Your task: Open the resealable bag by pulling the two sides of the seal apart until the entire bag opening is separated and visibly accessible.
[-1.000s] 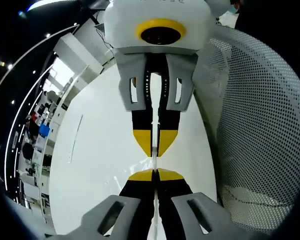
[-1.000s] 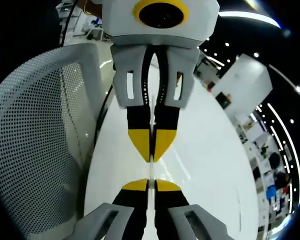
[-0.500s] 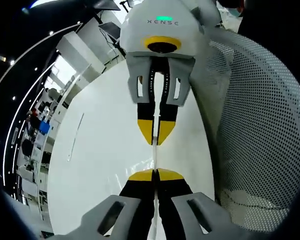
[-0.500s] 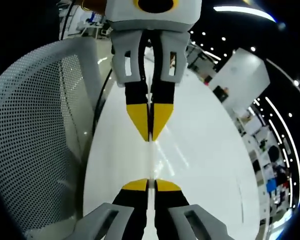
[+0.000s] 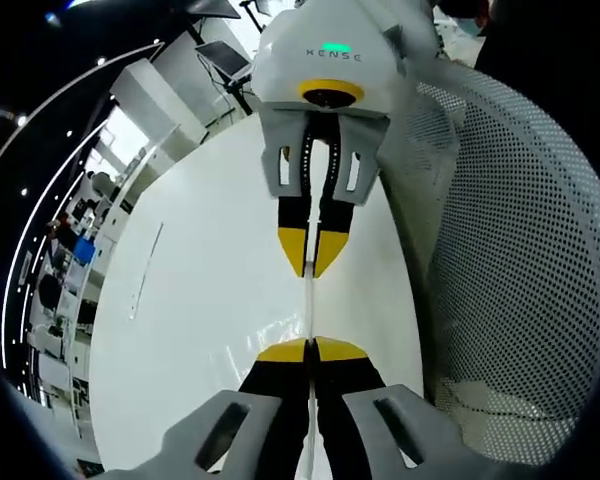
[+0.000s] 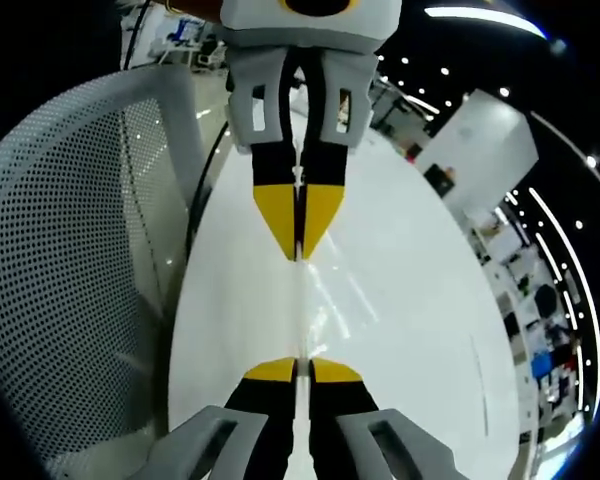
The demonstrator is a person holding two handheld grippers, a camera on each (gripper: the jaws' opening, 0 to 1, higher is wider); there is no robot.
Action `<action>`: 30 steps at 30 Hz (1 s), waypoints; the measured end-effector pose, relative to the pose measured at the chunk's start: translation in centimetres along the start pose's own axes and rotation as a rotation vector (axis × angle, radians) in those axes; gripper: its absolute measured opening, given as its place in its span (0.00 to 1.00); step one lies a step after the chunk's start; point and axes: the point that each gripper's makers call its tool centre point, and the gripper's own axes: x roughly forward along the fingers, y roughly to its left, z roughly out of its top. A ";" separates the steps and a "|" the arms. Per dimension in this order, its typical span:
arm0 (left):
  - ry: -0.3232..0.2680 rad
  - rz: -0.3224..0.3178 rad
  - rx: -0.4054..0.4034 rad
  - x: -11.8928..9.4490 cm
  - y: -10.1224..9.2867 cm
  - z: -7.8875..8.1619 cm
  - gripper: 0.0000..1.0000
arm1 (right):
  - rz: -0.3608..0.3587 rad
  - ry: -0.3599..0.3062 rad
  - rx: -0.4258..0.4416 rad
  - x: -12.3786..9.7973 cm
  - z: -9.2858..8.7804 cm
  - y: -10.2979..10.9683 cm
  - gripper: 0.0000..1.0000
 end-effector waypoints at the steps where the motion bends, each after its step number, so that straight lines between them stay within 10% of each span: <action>1: -0.002 -0.003 -0.003 0.0 -0.1 0.0 0.00 | 0.000 0.001 0.000 0.0 -0.1 0.0 0.00; 30: 0.047 0.001 0.007 0.4 -0.3 -1.1 0.00 | -0.042 -0.010 0.081 -0.2 0.2 -0.4 0.01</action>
